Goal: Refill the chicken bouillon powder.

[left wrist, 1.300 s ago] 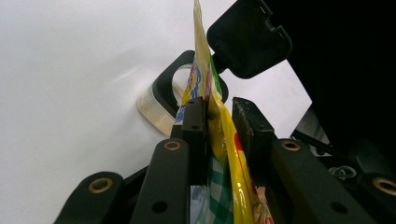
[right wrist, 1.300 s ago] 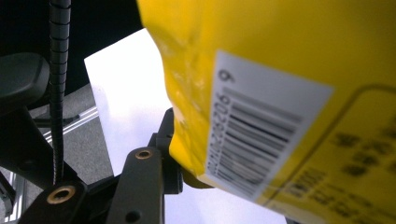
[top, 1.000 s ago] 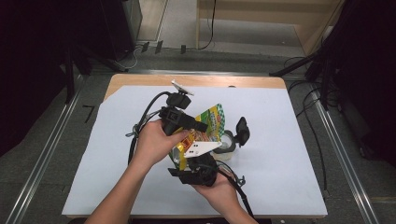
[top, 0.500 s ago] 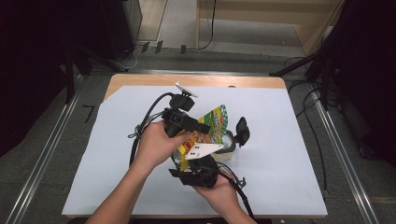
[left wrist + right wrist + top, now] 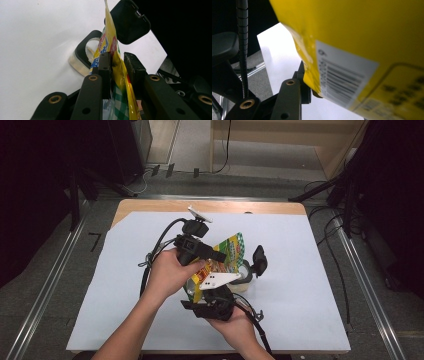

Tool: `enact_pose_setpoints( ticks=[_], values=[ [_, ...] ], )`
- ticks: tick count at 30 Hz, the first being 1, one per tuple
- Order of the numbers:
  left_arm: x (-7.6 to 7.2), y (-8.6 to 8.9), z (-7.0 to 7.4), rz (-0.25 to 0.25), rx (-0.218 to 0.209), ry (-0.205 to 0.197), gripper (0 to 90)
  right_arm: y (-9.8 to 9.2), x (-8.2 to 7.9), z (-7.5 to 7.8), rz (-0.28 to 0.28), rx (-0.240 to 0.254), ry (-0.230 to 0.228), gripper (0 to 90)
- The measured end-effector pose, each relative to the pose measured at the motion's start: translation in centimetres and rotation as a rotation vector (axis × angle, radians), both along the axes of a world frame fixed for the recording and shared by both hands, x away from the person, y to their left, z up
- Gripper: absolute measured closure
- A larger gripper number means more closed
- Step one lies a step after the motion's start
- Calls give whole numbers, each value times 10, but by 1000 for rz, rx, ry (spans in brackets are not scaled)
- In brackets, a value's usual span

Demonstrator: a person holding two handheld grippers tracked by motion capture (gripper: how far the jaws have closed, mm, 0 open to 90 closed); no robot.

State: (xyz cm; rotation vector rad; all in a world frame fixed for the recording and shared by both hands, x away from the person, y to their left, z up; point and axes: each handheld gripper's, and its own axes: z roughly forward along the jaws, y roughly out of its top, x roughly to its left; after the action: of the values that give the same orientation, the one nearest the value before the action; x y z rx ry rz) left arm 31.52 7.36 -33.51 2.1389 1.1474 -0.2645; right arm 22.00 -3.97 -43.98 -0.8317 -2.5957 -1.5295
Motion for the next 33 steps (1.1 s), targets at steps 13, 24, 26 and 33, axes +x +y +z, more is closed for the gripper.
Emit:
enact_pose_setpoints(
  ticks=[13, 24, 26, 33],
  values=[
    [0, 2, 2, -1, -1, -8, 772, 3, -1, 1, 1, 5, 2, 645],
    [2, 4, 1, 0, -9, -1, 772, 3, -1, 3, -2, -5, 11, 645],
    [2, 4, 1, 1, -10, -3, 772, 3, -1, 3, -2, -6, 9, 645],
    [3, 4, 1, 8, -12, 0, 772, 3, -1, 4, -1, -12, 9, 643]
  ],
)
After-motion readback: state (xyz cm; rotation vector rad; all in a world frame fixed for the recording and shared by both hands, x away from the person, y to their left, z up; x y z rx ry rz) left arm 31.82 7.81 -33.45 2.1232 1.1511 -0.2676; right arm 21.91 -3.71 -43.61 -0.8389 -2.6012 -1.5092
